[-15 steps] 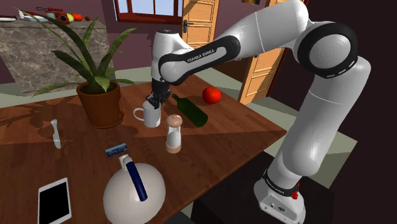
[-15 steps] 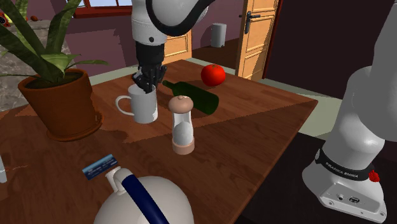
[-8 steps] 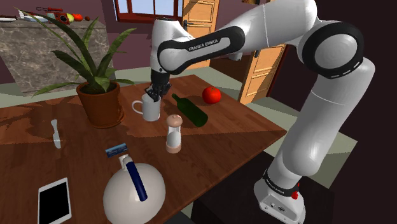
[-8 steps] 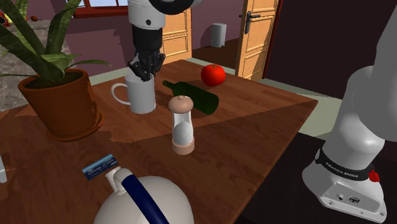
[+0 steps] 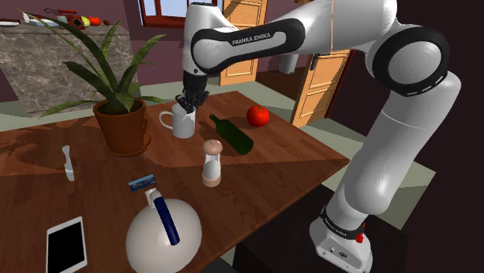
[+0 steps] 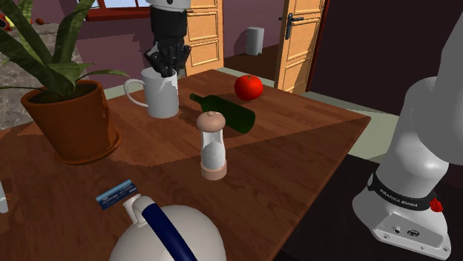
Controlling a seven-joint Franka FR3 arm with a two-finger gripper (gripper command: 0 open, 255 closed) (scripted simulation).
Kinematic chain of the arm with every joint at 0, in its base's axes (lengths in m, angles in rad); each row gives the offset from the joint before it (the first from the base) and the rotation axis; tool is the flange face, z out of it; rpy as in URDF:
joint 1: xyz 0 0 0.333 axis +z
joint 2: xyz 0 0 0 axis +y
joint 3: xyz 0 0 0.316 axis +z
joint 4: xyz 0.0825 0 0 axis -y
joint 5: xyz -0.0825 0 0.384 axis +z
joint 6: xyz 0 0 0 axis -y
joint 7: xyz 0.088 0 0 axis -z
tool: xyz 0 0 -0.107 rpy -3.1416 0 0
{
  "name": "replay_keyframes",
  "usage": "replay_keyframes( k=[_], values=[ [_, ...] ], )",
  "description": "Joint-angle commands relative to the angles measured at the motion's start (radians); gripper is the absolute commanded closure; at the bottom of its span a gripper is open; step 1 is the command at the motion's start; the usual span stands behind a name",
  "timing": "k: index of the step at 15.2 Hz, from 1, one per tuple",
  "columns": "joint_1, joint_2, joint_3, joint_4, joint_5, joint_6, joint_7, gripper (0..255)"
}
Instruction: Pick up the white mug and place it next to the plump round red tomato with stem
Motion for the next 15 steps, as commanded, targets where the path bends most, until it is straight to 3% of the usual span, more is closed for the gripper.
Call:
replay_keyframes(
  k=[1, 4, 15],
  values=[
    [0.0, -0.007, 0.0, 0.019, 0.002, -0.027, -0.001, 255],
    [0.0, -0.011, 0.0, 0.045, 0.003, -0.056, -0.003, 255],
    [-0.105, -0.223, -0.143, -0.193, 0.072, -0.029, -0.276, 255]
  ],
)
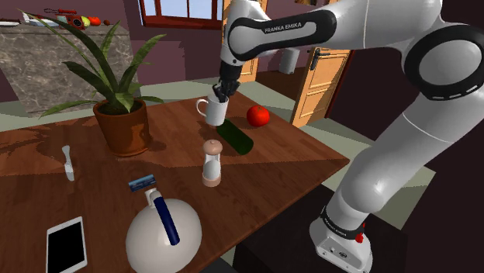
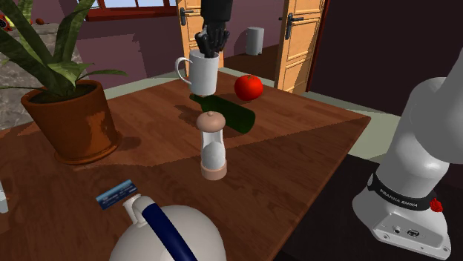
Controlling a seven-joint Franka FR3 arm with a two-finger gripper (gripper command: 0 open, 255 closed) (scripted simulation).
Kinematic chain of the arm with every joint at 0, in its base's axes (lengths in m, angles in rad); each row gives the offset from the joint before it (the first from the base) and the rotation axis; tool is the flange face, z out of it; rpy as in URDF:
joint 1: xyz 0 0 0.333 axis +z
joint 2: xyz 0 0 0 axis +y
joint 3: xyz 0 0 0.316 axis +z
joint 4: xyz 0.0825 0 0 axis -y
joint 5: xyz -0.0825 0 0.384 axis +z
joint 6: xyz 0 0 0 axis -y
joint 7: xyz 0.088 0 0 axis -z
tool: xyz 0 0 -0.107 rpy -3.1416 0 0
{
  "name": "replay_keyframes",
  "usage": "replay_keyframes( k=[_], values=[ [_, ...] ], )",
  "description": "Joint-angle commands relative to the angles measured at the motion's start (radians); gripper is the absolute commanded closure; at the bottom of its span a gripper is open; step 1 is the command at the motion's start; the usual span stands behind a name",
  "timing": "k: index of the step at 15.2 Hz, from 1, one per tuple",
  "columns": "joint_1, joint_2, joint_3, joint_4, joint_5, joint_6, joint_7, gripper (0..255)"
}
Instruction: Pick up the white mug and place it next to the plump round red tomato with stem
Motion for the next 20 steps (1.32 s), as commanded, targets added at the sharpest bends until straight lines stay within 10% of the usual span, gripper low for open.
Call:
replay_keyframes(
  k=[1, 20],
  values=[
    [-0.02, -0.03, -0.033, -0.032, 0.006, 0.002, -0.057, 255],
    [-0.19, -0.105, -0.349, -0.09, -0.007, -0.037, -0.531, 255]
  ],
)
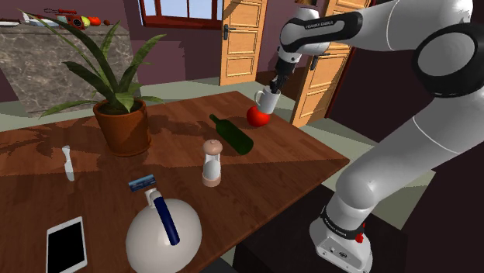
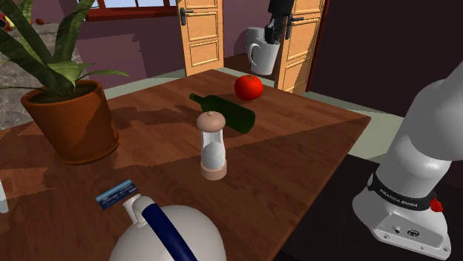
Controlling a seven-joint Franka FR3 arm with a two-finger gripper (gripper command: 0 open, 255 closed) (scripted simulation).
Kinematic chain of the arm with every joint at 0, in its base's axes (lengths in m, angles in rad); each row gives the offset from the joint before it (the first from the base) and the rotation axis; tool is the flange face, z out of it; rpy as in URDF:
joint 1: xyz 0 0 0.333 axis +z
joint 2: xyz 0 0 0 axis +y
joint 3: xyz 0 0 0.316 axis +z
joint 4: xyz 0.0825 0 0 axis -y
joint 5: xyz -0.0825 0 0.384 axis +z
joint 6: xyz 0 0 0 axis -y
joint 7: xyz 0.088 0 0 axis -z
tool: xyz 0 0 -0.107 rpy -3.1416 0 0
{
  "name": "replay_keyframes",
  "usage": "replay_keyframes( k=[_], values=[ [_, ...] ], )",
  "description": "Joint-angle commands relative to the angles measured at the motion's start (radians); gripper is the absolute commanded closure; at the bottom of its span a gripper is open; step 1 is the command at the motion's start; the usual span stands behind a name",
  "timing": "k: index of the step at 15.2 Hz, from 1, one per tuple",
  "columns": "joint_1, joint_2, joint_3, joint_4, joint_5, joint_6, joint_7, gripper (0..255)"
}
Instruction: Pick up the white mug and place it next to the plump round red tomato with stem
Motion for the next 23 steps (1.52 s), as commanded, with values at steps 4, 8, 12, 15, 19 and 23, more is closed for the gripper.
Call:
replay_keyframes(
  k=[4, 8, 12, 15, 19, 23],
  values=[
    [-0.043, 0.037, -0.089, 0.047, 0.003, -0.019, -0.134, 255],
    [-0.074, 0.088, -0.159, 0.106, 0.018, -0.036, -0.241, 255],
    [-0.108, 0.163, -0.233, 0.189, 0.05, -0.06, -0.362, 255],
    [-0.109, 0.168, -0.234, 0.153, 0.054, -0.021, -0.368, 255],
    [-0.109, 0.178, -0.236, 0.109, 0.061, 0.031, -0.378, 255],
    [-0.109, 0.191, -0.239, 0.068, 0.071, 0.084, -0.39, 255]
  ],
)
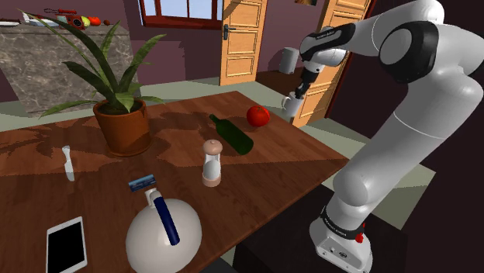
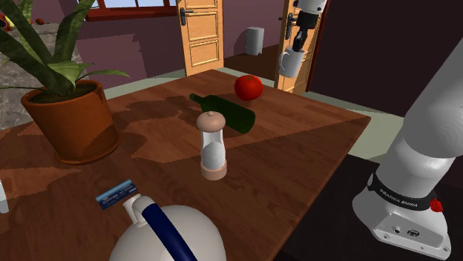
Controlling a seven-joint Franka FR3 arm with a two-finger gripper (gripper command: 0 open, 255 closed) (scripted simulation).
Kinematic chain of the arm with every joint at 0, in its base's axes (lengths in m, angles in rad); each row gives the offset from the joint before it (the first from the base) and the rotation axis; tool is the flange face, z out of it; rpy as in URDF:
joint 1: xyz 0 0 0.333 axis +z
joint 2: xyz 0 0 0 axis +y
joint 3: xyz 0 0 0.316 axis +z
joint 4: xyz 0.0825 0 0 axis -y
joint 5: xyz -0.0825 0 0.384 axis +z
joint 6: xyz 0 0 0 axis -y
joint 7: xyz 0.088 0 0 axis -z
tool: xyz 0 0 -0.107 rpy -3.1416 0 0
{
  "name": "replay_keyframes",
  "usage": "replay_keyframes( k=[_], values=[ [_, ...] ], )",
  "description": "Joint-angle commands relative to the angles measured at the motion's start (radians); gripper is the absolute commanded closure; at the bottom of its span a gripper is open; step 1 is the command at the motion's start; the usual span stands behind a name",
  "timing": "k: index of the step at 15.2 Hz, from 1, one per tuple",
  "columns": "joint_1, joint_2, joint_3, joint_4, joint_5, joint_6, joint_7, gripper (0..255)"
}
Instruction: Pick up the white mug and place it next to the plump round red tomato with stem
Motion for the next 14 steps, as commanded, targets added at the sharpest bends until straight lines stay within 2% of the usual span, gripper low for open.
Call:
replay_keyframes(
  k=[1, 14],
  values=[
    [0.0, 0.006, -0.002, -0.022, 0.005, 0.028, -0.007, 255],
    [0.002, 0.079, -0.01, -0.128, 0.062, 0.194, -0.064, 255]
  ],
)
